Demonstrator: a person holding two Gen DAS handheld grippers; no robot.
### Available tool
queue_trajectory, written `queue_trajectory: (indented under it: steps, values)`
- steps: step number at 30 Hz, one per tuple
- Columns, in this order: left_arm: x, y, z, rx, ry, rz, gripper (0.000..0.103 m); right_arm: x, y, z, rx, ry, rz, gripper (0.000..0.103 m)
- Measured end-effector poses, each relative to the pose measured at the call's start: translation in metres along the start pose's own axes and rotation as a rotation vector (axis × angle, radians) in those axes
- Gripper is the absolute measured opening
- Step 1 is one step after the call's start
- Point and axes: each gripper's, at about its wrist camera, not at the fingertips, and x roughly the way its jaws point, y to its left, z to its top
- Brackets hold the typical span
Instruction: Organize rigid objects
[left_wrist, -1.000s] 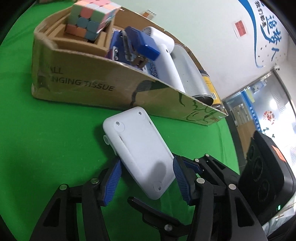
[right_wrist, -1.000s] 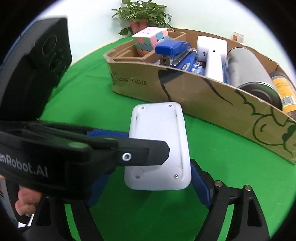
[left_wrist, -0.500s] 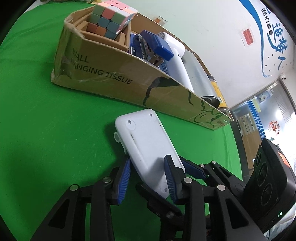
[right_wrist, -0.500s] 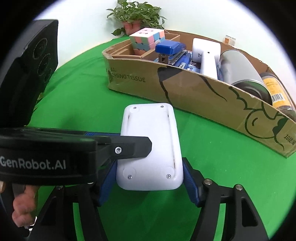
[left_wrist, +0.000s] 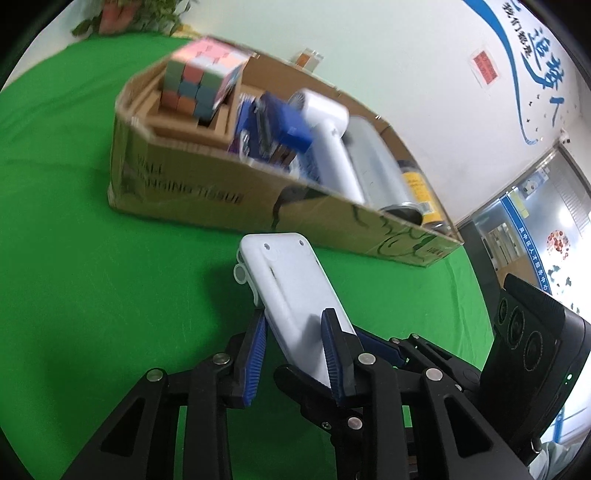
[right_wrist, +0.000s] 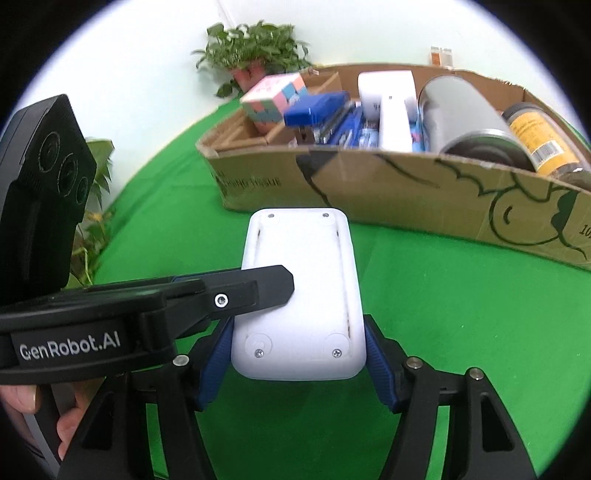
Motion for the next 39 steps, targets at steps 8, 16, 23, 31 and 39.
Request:
queue_trajectory:
  steps: [8,16,23,31,39]
  values:
    - [-0.043,-0.029,0.04,0.096,-0.092,-0.014,0.027,-0.035,0.012,0.034,-0.019,-0.144,0.006,0.065]
    - [-0.042,-0.025,0.107,0.095,-0.108,-0.017,0.023,-0.023,0.004,0.084,-0.005,-0.17,0.036,0.065]
    - [-0.005,-0.029,0.152,0.131,-0.042,0.016,0.023,0.002,-0.024,0.109,0.112,-0.12,0.059,0.067]
    - [-0.039,-0.022,0.15,0.124,-0.296,0.125,0.099,-0.021,-0.038,0.087,0.143,-0.186,0.041,0.087]
    - [-0.069,-0.053,0.087,0.294,-0.475,0.401,0.102,-0.043,-0.033,0.045,0.097,-0.219,-0.182,0.087]
